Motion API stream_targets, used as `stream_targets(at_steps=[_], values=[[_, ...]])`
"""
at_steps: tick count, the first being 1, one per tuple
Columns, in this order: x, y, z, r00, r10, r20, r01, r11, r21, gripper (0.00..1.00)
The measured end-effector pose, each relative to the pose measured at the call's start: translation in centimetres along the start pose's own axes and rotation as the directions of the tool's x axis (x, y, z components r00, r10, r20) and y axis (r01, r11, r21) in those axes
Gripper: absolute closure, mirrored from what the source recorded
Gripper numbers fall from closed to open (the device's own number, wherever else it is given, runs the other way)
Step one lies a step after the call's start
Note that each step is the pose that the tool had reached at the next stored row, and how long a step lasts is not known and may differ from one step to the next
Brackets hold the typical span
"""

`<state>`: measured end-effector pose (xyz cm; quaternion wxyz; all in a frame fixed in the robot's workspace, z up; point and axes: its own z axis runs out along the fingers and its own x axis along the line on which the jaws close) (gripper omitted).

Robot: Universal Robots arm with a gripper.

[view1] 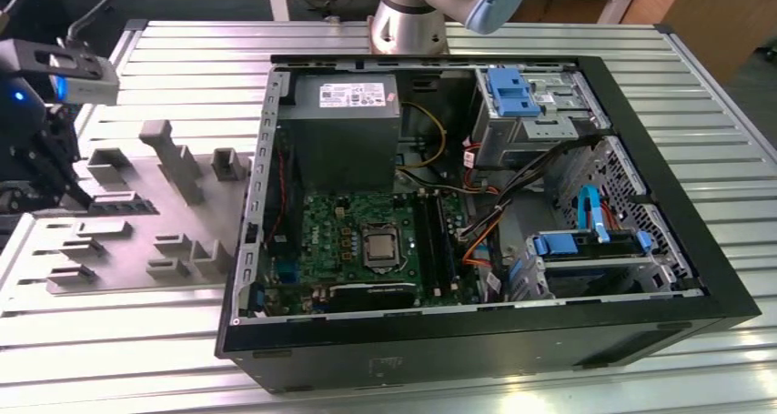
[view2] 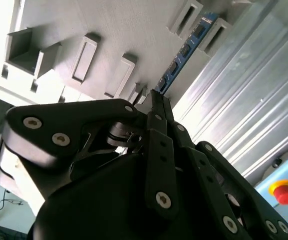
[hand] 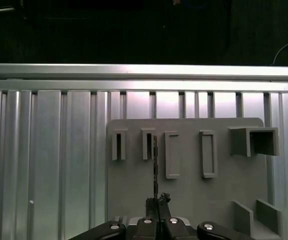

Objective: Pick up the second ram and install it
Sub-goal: 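Pick up the second ram and move it above second insertion slot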

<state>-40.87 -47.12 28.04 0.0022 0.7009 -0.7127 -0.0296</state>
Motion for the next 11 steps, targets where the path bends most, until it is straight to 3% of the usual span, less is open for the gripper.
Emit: stream_targets(at_steps=[11], values=[[-0.19, 0.23, -4.99, 1.0, 0.0, 0.0022, 0.0, 1.0, -0.0001, 0.89]])
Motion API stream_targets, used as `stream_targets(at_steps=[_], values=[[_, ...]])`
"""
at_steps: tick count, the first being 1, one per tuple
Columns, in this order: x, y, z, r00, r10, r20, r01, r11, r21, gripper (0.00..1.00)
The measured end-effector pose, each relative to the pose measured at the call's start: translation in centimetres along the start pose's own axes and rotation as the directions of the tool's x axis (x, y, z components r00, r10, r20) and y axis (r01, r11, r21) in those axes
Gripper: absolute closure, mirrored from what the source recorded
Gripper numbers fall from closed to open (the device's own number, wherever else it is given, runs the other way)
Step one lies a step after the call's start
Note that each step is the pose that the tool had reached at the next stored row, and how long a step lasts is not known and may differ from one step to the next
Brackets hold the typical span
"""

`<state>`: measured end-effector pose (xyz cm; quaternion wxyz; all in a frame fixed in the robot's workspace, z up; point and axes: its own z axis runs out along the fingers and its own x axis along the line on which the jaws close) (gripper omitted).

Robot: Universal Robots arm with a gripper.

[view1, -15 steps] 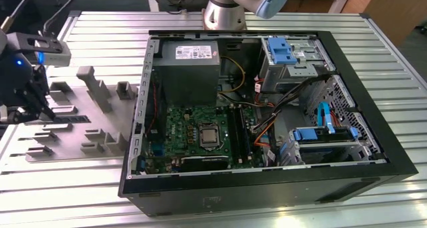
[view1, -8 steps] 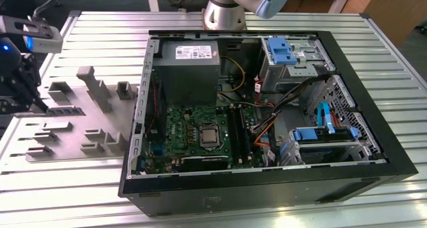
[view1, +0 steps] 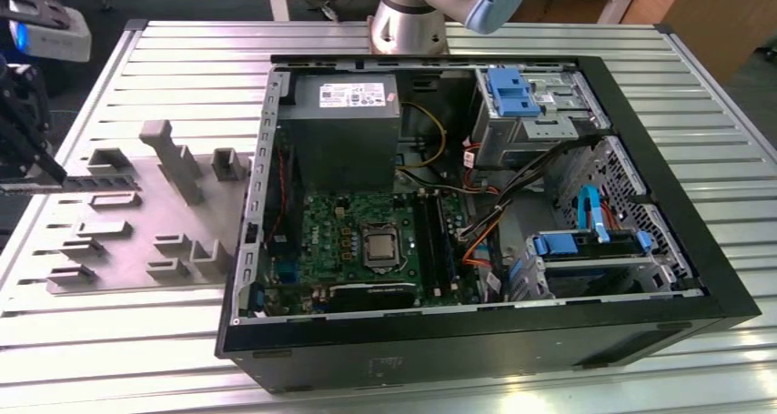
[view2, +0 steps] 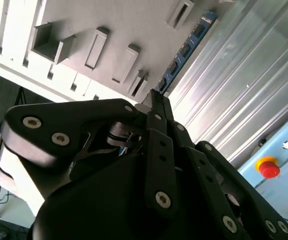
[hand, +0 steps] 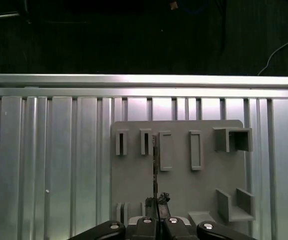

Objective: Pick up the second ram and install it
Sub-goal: 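Pick up the second ram and move it above second insertion slot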

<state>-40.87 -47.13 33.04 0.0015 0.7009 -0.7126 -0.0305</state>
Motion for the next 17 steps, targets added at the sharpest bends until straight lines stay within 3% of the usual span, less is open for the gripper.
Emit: stream_targets(at_steps=[7, 12, 17], values=[[-0.13, 0.14, -3.1, 1.0, 0.0, 0.0022, 0.0, 1.0, -0.0002, 0.89], [-0.2, 0.22, -4.9, 1.0, 0.0, 0.0043, 0.0, 1.0, -0.0001, 0.89], [-0.21, 0.24, -5.21, 1.0, 0.0, 0.0052, 0.0, 1.0, -0.0001, 0.89]])
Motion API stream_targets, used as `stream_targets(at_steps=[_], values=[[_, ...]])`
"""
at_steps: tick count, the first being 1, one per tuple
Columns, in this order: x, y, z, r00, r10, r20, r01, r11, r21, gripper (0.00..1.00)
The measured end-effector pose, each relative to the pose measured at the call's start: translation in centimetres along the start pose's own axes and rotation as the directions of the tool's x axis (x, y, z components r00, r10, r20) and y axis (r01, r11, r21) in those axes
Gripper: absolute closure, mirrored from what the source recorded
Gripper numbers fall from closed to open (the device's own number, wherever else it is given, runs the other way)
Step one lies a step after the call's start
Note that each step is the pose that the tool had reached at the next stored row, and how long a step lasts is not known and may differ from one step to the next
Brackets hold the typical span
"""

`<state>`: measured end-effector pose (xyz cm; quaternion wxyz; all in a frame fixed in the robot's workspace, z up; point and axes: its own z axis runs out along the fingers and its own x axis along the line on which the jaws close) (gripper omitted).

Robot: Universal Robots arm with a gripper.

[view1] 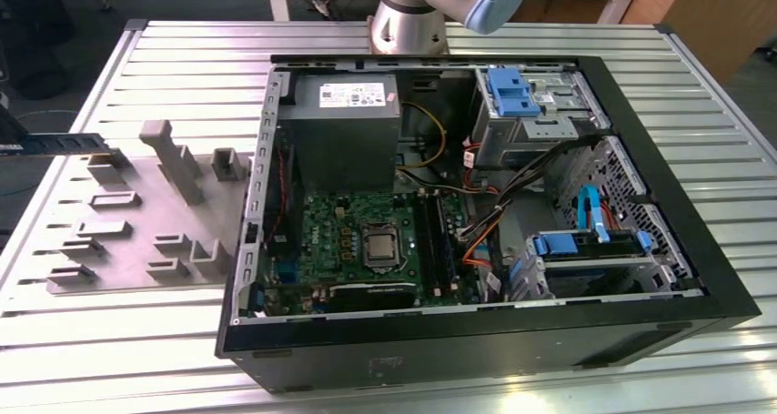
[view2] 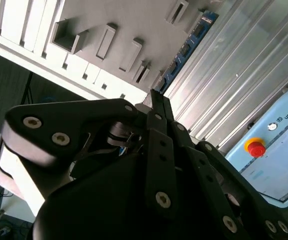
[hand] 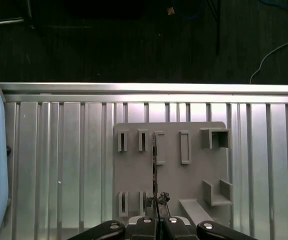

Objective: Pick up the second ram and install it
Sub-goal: 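Pick up the second ram and move it above second insertion slot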

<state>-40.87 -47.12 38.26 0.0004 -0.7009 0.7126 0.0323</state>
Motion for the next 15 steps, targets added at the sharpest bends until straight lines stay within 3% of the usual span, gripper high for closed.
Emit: stream_targets(at_steps=[6, 15], values=[[-0.01, -0.53, -0.03, 1.0, 0.0, -0.0001, 0.0, 1.0, -0.0001, 0.89], [-0.07, -4.06, -0.19, 1.0, 0.0, 0.0, 0.0, 1.0, -0.0002, 0.89]])
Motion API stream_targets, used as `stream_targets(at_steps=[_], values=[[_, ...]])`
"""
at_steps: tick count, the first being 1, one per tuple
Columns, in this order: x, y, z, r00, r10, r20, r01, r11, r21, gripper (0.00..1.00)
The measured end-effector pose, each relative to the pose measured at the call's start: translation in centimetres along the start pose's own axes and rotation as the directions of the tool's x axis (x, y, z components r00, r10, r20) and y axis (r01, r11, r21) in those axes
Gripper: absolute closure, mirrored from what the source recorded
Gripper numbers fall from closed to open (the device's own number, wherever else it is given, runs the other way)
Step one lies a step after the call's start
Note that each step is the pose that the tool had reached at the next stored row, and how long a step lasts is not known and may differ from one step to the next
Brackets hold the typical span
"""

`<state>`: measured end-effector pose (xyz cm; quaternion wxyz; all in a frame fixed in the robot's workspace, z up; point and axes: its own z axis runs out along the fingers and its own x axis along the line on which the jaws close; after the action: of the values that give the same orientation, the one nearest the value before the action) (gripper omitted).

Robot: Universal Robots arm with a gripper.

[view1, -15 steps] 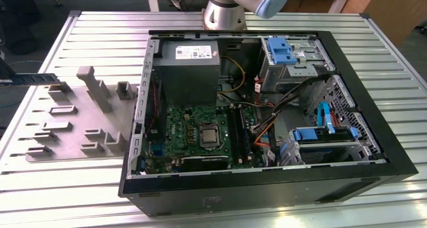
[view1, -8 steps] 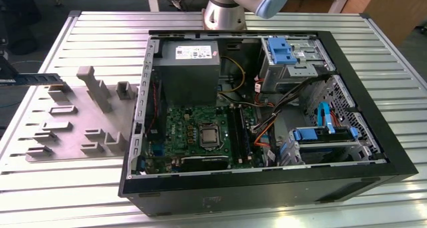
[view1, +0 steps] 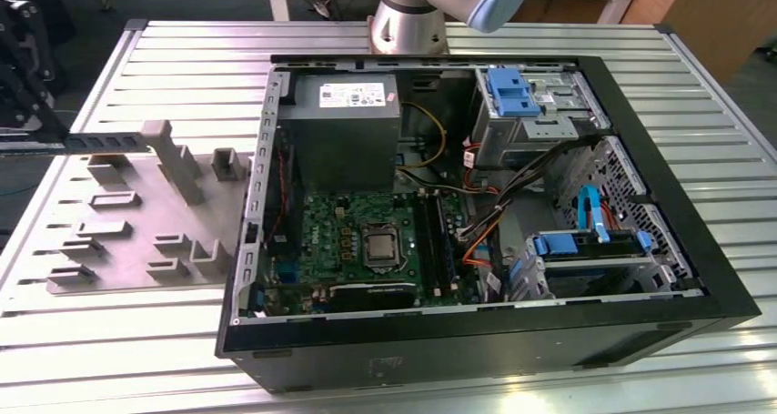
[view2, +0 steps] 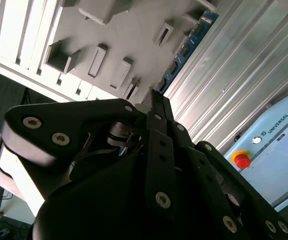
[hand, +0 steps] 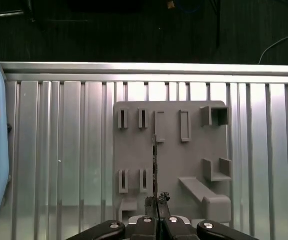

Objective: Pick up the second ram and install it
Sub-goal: 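Pick up the second ram and move it above second insertion slot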

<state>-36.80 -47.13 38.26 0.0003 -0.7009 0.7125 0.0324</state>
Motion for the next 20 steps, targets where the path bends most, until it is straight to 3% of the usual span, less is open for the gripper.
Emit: stream_targets(at_steps=[11, 20], values=[[-0.08, -4.86, -0.21, 1.0, 0.0, 0.0001, 0.0, 1.0, -0.0004, 0.89], [-0.11, -4.92, -0.79, 1.0, 0.0, 0.0031, 0.0, 1.0, -0.0005, 0.89]])
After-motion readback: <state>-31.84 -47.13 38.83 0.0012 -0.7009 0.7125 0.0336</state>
